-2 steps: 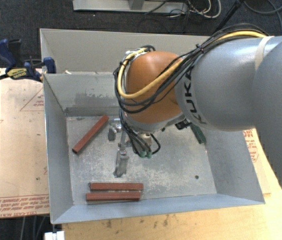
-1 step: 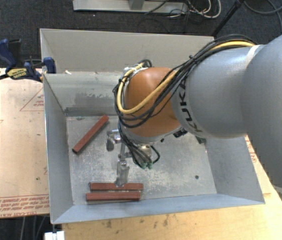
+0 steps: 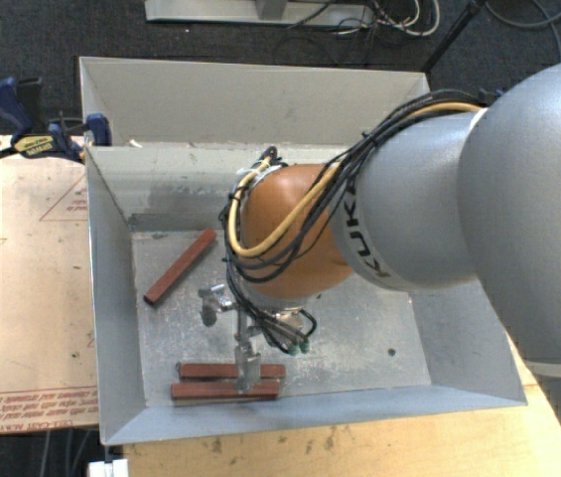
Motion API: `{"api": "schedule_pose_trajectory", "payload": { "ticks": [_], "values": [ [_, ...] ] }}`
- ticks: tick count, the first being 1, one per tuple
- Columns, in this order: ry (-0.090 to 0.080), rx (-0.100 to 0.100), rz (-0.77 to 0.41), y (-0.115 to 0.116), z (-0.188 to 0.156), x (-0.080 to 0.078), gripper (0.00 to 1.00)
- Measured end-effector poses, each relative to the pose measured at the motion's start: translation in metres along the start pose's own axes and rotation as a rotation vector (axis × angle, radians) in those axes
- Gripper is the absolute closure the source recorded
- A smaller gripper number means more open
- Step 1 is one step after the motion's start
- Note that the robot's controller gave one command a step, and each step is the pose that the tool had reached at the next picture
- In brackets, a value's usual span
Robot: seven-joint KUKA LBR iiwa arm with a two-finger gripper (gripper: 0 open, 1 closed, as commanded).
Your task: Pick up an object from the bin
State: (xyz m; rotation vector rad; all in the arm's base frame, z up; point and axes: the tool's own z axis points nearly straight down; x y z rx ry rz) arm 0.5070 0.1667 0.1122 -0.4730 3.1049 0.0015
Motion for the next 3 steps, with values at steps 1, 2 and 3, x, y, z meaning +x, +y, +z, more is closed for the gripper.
{"api": "schedule_pose_trajectory", "payload": {
  "ticks": [1,2,3],
  "values": [
    [-0.012,0.000,-0.341,0.022,0.030,0.001,1.00],
    [-0.012,0.000,-0.341,0.022,0.030,0.001,1.00],
    [-0.002,0.000,-0.370,0.026,-0.167,-0.021,1.00]
  ]
}}
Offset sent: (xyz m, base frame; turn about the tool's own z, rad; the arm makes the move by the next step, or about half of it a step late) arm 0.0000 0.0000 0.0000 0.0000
